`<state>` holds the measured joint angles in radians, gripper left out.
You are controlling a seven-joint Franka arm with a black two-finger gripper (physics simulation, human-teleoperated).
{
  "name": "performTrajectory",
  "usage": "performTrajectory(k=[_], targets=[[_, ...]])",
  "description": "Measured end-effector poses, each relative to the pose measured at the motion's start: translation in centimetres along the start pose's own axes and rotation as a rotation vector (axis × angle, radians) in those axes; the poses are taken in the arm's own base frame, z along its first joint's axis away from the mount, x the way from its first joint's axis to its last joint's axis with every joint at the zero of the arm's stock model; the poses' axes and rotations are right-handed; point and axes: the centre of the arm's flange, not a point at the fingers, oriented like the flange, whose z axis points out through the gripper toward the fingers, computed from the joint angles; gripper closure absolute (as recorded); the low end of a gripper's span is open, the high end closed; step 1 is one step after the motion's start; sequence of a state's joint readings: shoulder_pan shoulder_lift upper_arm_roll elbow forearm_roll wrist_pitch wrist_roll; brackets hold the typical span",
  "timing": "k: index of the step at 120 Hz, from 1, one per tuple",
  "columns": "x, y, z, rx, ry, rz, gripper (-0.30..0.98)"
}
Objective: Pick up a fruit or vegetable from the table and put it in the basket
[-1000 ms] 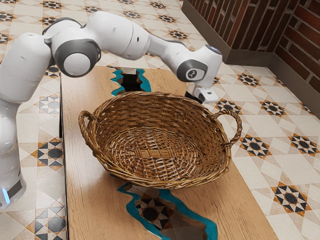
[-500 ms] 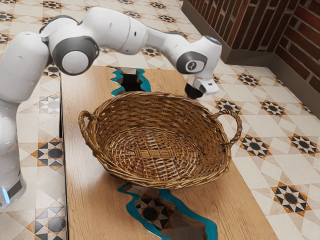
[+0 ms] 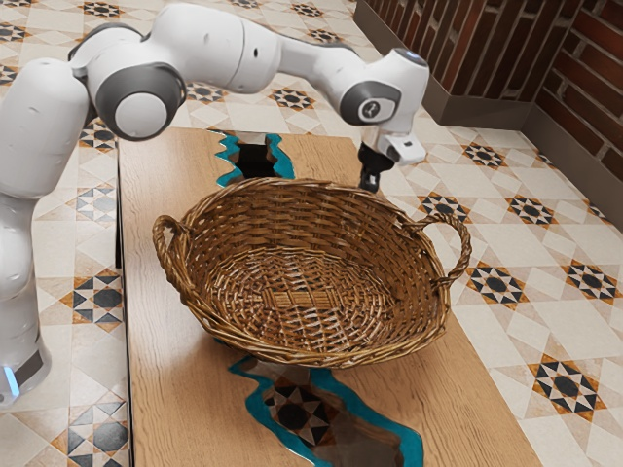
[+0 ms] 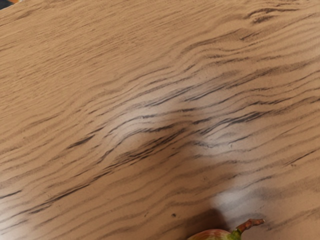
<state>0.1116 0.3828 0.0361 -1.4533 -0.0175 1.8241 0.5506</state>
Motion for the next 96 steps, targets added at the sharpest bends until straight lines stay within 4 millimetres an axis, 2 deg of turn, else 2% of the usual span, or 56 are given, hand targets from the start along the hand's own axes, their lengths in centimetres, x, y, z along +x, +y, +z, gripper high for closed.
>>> performTrajectory(k=[12,34,62,96], targets=[[-0.3,0.1,0.4,-0.008,-0.011,-0.007,0.00],[-2.9,-0.9,1.0,-0.022,-0.046,-0.052,0.00],[-2.9,-0.2,1.6,-0.046,-0.053,-0.062,0.00],[-3.9,0.0,3.3,-0.084,-0.080,-0.095,0.00]])
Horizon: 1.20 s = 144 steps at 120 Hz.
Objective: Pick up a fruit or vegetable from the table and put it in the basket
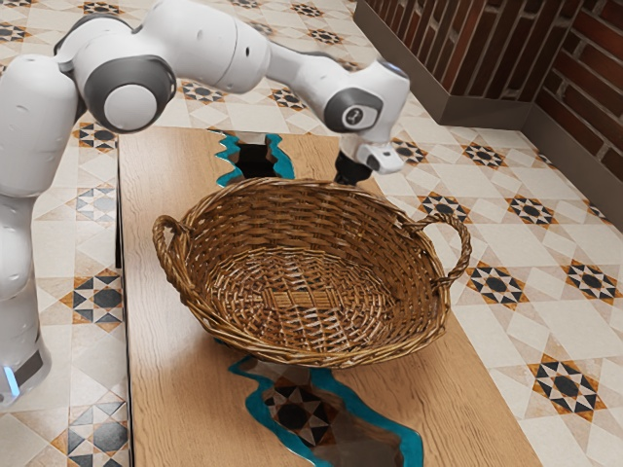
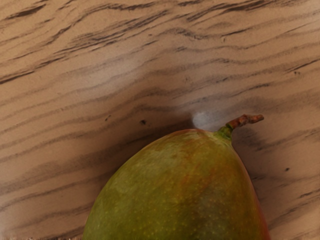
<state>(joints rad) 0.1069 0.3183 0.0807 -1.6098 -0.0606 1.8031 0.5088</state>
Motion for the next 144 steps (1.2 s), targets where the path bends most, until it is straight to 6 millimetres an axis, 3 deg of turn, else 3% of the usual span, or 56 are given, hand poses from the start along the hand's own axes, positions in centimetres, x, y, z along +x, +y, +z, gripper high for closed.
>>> performTrajectory(k=[84,101,116,132,144], targets=[[0.8,-0.3,2.5,-0.035,-0.001,-0.033,0.00],[1.1,0.1,2.4,-0.026,-0.003,-0.036,0.24],[1.2,0.1,2.5,-0.020,-0.002,-0.048,0.26],[0.8,0.3,-0.8,0.014,0.047,-0.053,0.31],[0.2,0.5,-6.2,0.067,0.126,-0.056,0.31]])
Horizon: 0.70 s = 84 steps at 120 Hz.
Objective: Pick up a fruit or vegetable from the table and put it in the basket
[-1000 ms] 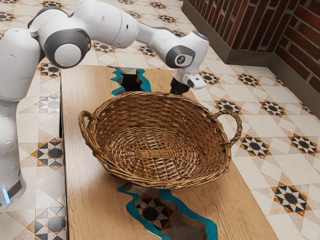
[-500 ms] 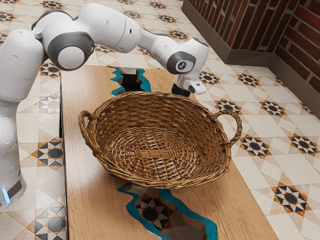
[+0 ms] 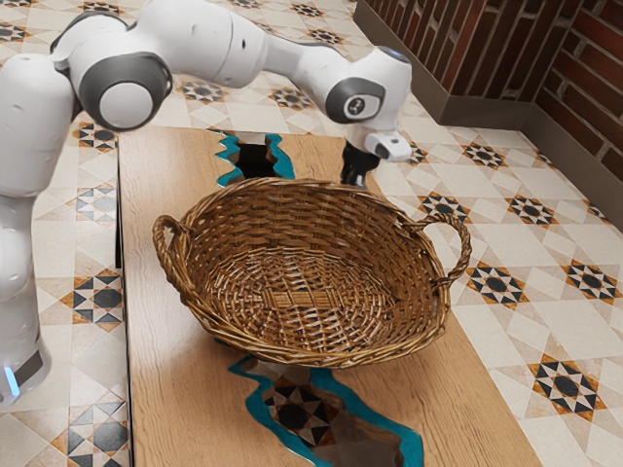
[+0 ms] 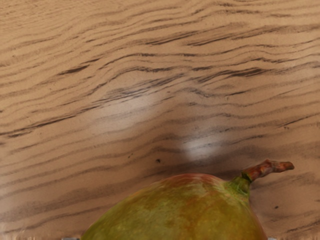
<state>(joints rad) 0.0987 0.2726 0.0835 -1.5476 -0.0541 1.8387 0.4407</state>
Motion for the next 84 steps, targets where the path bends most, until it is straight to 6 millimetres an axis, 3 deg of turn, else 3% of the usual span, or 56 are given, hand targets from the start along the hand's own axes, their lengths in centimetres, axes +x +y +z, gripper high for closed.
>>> performTrajectory(k=[6,11,18,28,39,47,54,61,68,78,84], targets=[[0.3,0.0,-2.7,0.025,0.042,0.001,0.31],[1.1,0.7,-6.4,0.052,0.103,0.016,0.31],[3.0,3.1,-10.7,0.079,0.183,0.064,0.30],[4.8,6.2,-15.0,0.090,0.273,0.119,0.30],[4.9,13.4,-20.2,0.076,0.346,0.228,0.31],[4.5,18.3,-22.7,0.059,0.374,0.300,0.30],[4.6,22.8,-23.0,0.029,0.371,0.366,0.30],[5.3,26.5,-21.3,-0.011,0.337,0.422,0.30],[6.1,28.3,-18.2,-0.040,0.276,0.442,0.31],[7.0,29.2,-14.0,-0.081,0.194,0.442,0.31],[6.8,31.0,-12.7,-0.112,0.165,0.460,0.32]])
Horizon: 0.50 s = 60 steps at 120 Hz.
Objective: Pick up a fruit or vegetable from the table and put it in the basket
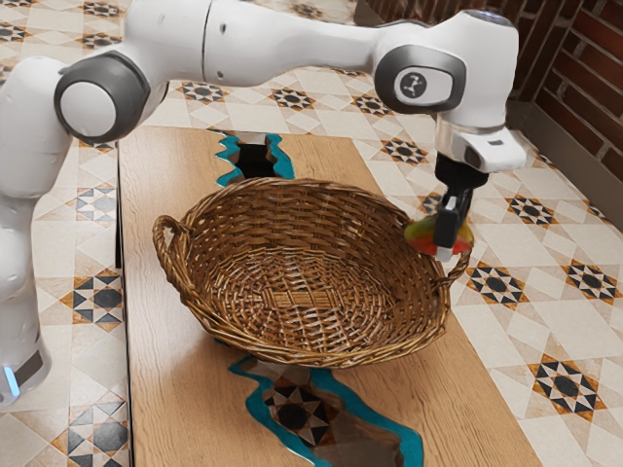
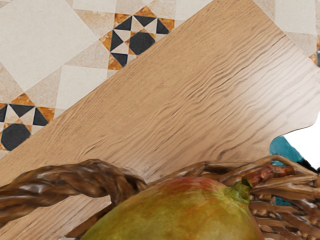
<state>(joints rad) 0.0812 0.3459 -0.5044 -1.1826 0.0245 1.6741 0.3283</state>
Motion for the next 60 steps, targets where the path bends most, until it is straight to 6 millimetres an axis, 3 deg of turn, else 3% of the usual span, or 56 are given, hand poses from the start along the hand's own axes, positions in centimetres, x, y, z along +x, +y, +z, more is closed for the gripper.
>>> performTrajectory(k=[8,16,33,40,48,54,60], targets=[[0.6,4.4,-0.7,-0.041,-0.004,0.049,0.32],[0.7,7.1,-1.0,-0.074,-0.018,0.068,0.30],[-0.5,9.1,1.6,-0.139,-0.100,0.048,0.31],[-3.2,8.0,1.5,-0.116,-0.144,-0.019,0.32],[-6.1,4.1,1.4,-0.108,-0.170,-0.127,0.31],[-7.4,2.2,1.9,-0.125,-0.183,-0.176,0.29],[-7.8,1.9,2.9,-0.151,-0.196,-0.192,0.30]])
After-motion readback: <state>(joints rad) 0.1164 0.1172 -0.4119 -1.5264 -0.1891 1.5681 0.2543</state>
